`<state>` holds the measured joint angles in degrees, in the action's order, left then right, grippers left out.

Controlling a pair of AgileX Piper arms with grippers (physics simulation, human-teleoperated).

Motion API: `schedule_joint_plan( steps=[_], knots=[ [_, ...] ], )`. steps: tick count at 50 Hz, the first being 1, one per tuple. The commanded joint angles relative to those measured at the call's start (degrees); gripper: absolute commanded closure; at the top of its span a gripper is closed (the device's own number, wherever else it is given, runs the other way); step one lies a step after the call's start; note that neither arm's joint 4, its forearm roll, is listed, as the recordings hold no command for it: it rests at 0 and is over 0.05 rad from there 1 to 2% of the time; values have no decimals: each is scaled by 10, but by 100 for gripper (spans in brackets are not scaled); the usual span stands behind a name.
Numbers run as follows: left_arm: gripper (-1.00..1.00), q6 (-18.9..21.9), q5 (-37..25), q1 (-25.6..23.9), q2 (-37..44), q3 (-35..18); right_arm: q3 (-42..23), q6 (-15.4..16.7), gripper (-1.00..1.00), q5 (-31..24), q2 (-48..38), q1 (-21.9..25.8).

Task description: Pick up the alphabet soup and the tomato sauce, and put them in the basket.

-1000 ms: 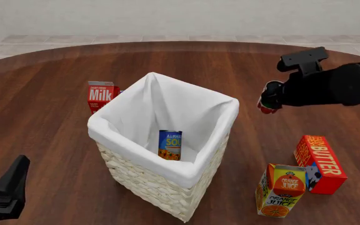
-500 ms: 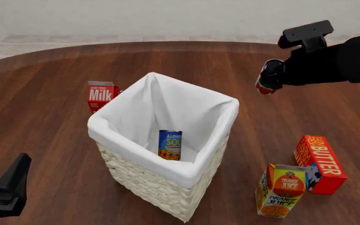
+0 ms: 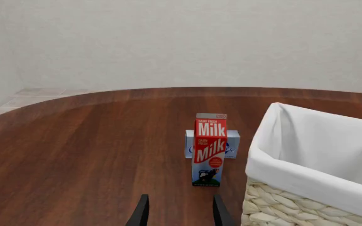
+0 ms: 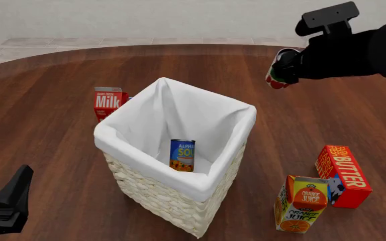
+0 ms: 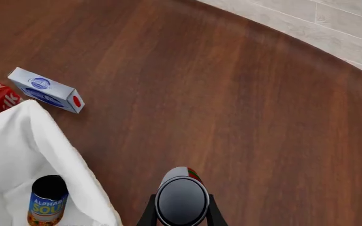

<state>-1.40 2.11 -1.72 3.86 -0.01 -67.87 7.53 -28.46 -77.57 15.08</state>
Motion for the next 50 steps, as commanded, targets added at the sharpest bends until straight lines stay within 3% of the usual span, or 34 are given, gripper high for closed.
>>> schedule_joint_plan(
  steps=[1, 11, 50],
  knots=[
    [-100, -1, 7, 0, 7, 0, -20, -10, 100, -13, 15, 26],
    [-100, -2, 21, 2, 19, 0, -38, -7, 100, -26, 21, 51],
    [-100, -7, -25, 4, -29, 0, -58, -9, 100, -39, 23, 158]
  ],
)
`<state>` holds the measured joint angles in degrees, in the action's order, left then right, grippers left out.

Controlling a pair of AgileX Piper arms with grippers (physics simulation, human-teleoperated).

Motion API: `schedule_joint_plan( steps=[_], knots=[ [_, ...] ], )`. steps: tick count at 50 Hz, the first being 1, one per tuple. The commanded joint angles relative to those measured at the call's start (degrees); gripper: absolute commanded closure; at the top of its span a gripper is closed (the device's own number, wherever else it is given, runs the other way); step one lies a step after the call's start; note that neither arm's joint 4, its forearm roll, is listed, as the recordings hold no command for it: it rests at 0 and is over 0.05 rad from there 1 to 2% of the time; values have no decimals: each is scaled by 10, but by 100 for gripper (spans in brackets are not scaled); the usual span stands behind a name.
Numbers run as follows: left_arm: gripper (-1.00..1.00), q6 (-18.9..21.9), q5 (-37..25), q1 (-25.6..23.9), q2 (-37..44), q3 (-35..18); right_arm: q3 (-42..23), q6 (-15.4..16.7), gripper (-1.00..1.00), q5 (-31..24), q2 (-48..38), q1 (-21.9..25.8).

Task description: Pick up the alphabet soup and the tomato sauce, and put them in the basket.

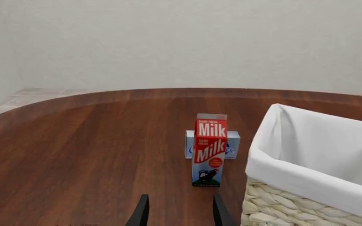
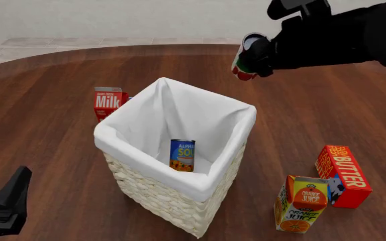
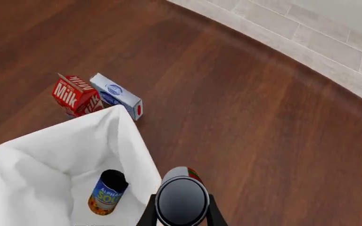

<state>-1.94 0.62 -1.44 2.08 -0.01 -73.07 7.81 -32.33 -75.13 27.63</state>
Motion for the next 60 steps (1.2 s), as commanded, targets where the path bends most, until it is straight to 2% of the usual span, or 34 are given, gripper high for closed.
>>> schedule_joint_plan(
  steps=[1, 30, 60],
  knots=[
    [-100, -2, -10, 1, -11, 0, -6, -12, 100, 0, -1, 33],
    [-100, -2, 15, 3, 12, 0, -4, -18, 100, -24, 18, 109],
    [-100, -3, 11, 4, 9, 0, 19, -28, 100, -17, 13, 175]
  ],
)
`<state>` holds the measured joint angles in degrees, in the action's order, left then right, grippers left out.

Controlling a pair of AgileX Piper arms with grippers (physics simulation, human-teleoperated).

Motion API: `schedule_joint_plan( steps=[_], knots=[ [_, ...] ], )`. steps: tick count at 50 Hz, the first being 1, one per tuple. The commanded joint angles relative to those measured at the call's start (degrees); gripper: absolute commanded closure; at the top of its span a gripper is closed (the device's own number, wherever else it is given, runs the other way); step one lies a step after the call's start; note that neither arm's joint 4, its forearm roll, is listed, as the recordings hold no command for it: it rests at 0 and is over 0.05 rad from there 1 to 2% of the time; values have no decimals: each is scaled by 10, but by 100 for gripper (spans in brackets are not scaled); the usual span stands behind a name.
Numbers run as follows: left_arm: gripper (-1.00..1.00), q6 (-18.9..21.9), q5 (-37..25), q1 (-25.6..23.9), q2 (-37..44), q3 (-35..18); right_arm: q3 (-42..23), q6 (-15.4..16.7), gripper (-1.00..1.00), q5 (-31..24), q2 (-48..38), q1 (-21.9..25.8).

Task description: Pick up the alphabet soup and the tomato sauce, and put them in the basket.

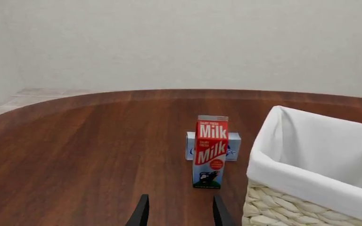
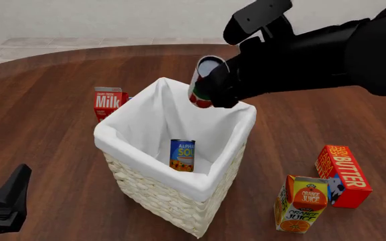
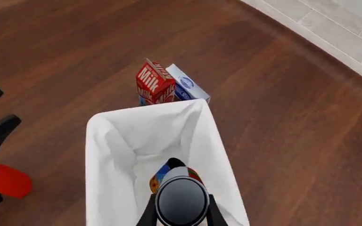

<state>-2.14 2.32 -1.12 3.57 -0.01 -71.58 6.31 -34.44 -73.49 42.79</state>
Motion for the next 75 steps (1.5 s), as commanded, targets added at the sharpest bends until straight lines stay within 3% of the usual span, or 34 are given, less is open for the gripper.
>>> schedule_joint_plan(
  steps=[1, 10, 38, 75],
  knots=[
    [-100, -1, -2, 1, -2, 0, 4, -13, 100, 4, -5, 24],
    [-100, -2, 29, 1, 29, 0, 11, -12, 100, 5, -14, 20],
    [-100, -3, -4, 0, -5, 0, 46, -23, 100, 21, -32, 39],
    [-100, -3, 1, 0, 1, 0, 95, -39, 100, 35, -42, 54]
  ],
)
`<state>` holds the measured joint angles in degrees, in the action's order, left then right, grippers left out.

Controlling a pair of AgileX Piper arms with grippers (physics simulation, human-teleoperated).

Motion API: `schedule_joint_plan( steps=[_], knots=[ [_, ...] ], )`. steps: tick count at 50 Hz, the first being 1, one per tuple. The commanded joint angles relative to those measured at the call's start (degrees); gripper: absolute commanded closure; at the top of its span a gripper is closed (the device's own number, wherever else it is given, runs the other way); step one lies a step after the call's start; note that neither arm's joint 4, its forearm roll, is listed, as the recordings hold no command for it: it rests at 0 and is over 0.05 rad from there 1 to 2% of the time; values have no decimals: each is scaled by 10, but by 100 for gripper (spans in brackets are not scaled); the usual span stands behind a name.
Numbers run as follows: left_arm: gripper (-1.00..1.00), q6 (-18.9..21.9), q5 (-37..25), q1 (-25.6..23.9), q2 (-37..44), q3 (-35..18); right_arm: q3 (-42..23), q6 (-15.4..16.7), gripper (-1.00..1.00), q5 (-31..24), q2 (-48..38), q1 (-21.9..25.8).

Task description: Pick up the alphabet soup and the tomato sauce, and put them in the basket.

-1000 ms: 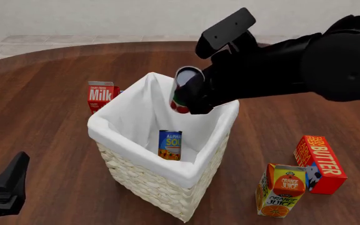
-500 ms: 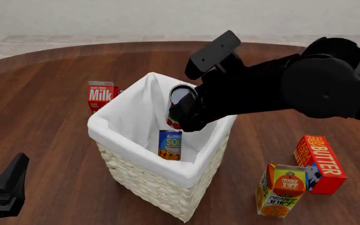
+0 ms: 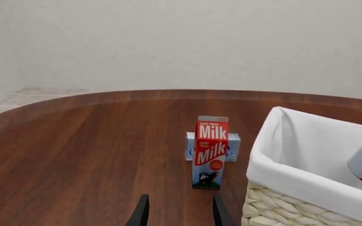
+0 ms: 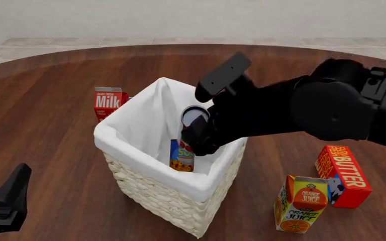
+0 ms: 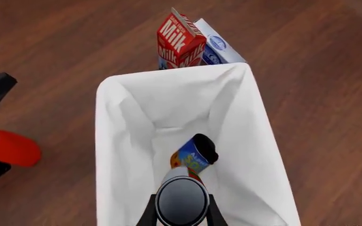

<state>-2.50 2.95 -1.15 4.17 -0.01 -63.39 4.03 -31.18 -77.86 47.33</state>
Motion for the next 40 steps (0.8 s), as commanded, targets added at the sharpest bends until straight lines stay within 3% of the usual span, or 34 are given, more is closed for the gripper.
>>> schedule_joint_plan(
  steps=[1, 15, 16, 40],
  knots=[
    [-100, 1, -6, 0, -6, 0, 13, -16, 100, 3, 0, 7],
    [-100, 0, -3, 0, -3, 0, 17, -18, 100, 4, -3, 11],
    [-100, 0, -3, 0, -3, 0, 13, -15, -100, 3, -5, 10],
    [-100, -1, -14, 1, -15, 0, 2, -13, -100, -2, -1, 11]
  ],
)
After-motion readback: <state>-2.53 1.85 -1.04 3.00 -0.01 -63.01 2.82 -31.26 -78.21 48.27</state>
